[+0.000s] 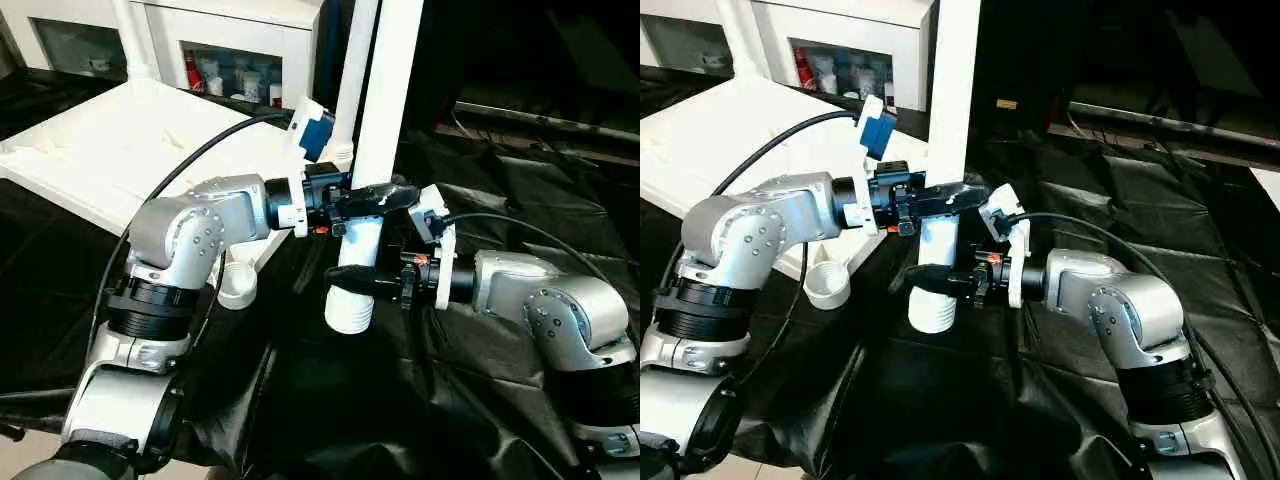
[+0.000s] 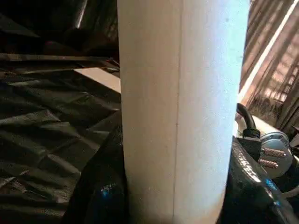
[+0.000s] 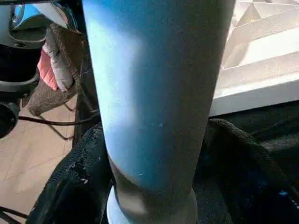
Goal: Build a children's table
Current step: Pick table leg
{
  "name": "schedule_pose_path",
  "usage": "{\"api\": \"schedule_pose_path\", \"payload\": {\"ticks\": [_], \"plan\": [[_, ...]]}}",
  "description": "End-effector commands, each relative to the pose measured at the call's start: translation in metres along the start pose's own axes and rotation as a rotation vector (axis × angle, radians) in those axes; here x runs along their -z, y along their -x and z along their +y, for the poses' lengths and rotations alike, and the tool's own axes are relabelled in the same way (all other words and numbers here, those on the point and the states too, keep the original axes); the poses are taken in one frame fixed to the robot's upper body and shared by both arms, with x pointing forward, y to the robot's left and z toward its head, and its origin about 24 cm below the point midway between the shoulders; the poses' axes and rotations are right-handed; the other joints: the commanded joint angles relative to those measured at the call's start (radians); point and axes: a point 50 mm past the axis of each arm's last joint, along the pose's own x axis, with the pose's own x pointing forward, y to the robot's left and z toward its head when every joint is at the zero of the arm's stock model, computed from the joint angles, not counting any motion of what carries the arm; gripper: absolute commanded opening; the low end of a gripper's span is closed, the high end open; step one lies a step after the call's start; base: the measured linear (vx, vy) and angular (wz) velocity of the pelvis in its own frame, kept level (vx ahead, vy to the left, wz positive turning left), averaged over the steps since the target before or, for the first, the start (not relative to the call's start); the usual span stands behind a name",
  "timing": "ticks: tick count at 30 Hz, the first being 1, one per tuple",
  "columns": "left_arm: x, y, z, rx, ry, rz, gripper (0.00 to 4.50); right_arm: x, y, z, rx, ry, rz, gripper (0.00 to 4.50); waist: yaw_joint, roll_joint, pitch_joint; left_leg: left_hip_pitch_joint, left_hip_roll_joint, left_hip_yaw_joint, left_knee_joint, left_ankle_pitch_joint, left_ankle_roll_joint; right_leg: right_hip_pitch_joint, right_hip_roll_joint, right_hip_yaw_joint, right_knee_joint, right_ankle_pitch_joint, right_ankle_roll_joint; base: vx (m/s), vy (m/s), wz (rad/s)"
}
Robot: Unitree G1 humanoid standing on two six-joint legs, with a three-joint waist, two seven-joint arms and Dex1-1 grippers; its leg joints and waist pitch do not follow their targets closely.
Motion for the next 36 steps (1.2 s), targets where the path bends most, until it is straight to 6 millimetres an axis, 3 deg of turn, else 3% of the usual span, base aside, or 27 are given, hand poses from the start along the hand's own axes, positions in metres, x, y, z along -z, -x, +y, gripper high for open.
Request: {"api": "schedule_pose_path", "payload": {"ticks": [1, 14, 26, 29, 33, 36], "plan": [[-0.006, -0.007, -0.015, 0.124, -0.015, -0.016, 1.86, 0.007, 0.005, -0.006, 0.052, -0.021, 0.033, 3.12, 0.003, 0.004, -0.073, 0.019, 0.07, -0.027, -0.075, -0.063, -0.004, 0.064, -0.114, 0.076, -0.078, -0.157, -0.149, 0.0, 0.0, 0.0], [-0.011, -0.004, -0.015, 0.131, -0.005, -0.046, 1.86, 0.012, 0.003, -0.005, 0.034, -0.058, 0.044, 1.96, 0.005, 0.002, -0.074, 0.019, 0.07, -0.026, -0.073, -0.054, -0.001, 0.064, -0.114, 0.075, -0.077, -0.15, -0.15, 0.0, 0.0, 0.0], [-0.013, -0.002, -0.013, 0.096, -0.026, -0.07, 1.86, 0.012, 0.001, -0.007, 0.045, -0.075, 0.014, 1.89, 0.006, 0.007, -0.075, 0.018, 0.069, -0.027, -0.073, -0.057, -0.004, 0.065, -0.115, 0.075, -0.077, -0.139, -0.155, 0.0, 0.0, 0.0], [-0.015, 0.001, -0.008, 0.05, 0.015, -0.107, 2.59, 0.011, 0.0, -0.007, 0.045, -0.075, -0.006, 1.89, 0.007, 0.004, -0.076, 0.018, 0.07, -0.027, -0.072, -0.049, -0.004, 0.065, -0.115, 0.075, -0.074, -0.118, -0.166, 0.0, 0.0, 0.0], [-0.018, 0.004, -0.008, 0.041, 0.006, -0.14, 2.98, 0.009, -0.001, -0.007, 0.038, -0.073, -0.025, 1.89, 0.008, 0.002, -0.076, 0.017, 0.068, -0.026, -0.072, -0.055, -0.002, 0.067, -0.115, 0.074, -0.075, -0.136, -0.164, 0.0, 0.0, 0.0], [-0.021, 0.008, -0.006, -0.006, -0.032, -0.184, 3.01, 0.005, -0.002, -0.007, 0.029, -0.061, -0.057, 1.89, 0.009, 0.004, -0.075, 0.017, 0.07, -0.028, -0.073, -0.062, -0.003, 0.067, -0.116, 0.074, -0.077, -0.147, -0.156, 0.0, 0.0, 0.0]]}}
